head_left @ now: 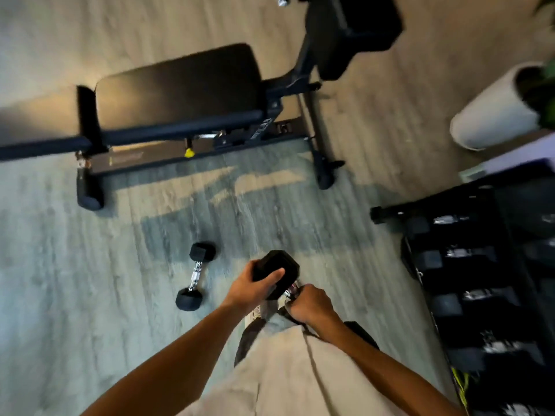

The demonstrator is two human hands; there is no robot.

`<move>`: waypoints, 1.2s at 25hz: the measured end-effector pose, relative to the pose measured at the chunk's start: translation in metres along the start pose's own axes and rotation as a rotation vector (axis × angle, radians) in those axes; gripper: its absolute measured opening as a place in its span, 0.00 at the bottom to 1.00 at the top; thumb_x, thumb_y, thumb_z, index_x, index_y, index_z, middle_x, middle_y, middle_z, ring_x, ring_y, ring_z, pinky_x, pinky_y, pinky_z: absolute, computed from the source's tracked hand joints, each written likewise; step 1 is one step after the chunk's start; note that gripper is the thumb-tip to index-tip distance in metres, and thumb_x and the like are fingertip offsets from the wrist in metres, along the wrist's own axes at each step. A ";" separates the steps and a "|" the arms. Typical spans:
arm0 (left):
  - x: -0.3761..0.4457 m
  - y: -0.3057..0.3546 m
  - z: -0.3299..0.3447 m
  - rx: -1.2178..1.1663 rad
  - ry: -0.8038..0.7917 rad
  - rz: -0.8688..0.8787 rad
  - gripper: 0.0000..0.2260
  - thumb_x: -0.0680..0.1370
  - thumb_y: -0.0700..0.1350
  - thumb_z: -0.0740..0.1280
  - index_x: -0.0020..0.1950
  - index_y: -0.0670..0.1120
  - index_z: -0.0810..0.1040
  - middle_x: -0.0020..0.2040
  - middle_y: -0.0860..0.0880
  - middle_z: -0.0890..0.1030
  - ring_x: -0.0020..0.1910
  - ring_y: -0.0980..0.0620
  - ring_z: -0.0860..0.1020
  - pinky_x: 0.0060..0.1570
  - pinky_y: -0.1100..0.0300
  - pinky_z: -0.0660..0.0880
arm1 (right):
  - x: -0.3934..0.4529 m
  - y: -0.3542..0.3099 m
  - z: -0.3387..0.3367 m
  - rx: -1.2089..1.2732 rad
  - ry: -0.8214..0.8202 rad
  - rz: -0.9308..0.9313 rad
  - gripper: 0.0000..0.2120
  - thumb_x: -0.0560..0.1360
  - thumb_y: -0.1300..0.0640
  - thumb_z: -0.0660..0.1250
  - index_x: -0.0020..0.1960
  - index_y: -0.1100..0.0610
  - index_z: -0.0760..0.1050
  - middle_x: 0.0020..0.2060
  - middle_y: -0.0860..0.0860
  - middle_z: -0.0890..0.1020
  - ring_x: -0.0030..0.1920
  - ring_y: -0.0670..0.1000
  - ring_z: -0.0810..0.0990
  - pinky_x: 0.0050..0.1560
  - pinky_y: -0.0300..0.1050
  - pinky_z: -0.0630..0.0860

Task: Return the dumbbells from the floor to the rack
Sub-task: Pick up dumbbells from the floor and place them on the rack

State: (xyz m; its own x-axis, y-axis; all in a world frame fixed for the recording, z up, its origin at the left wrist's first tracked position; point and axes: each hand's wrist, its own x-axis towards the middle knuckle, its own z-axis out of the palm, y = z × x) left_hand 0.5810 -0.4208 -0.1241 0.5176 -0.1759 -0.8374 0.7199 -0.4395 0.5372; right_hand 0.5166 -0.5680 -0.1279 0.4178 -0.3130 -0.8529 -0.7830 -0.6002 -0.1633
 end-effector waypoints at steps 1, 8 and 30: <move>-0.014 0.010 0.012 0.040 -0.010 0.027 0.35 0.63 0.65 0.78 0.64 0.50 0.75 0.55 0.47 0.84 0.53 0.49 0.83 0.51 0.53 0.82 | -0.020 0.010 -0.009 0.052 0.023 0.022 0.19 0.70 0.45 0.68 0.57 0.52 0.78 0.53 0.54 0.84 0.55 0.59 0.83 0.50 0.47 0.78; -0.096 0.064 0.129 0.573 -0.293 0.341 0.40 0.55 0.63 0.81 0.62 0.56 0.71 0.53 0.55 0.82 0.52 0.55 0.81 0.52 0.54 0.80 | -0.118 0.123 -0.047 0.358 0.199 0.234 0.19 0.71 0.50 0.67 0.61 0.52 0.79 0.57 0.54 0.84 0.57 0.56 0.83 0.52 0.44 0.78; -0.336 -0.062 0.716 1.616 -0.955 1.037 0.47 0.51 0.74 0.75 0.69 0.68 0.68 0.59 0.55 0.81 0.60 0.52 0.77 0.51 0.64 0.73 | -0.272 0.643 -0.019 1.572 0.554 0.756 0.15 0.64 0.51 0.61 0.47 0.54 0.80 0.41 0.52 0.85 0.44 0.54 0.87 0.47 0.45 0.84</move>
State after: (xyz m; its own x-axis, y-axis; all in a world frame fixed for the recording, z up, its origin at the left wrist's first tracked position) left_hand 0.0311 -0.9650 0.0521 -0.3410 -0.8340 -0.4337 -0.7877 0.0017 0.6161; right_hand -0.0917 -0.8828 0.0090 -0.3588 -0.5327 -0.7665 -0.3745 0.8343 -0.4045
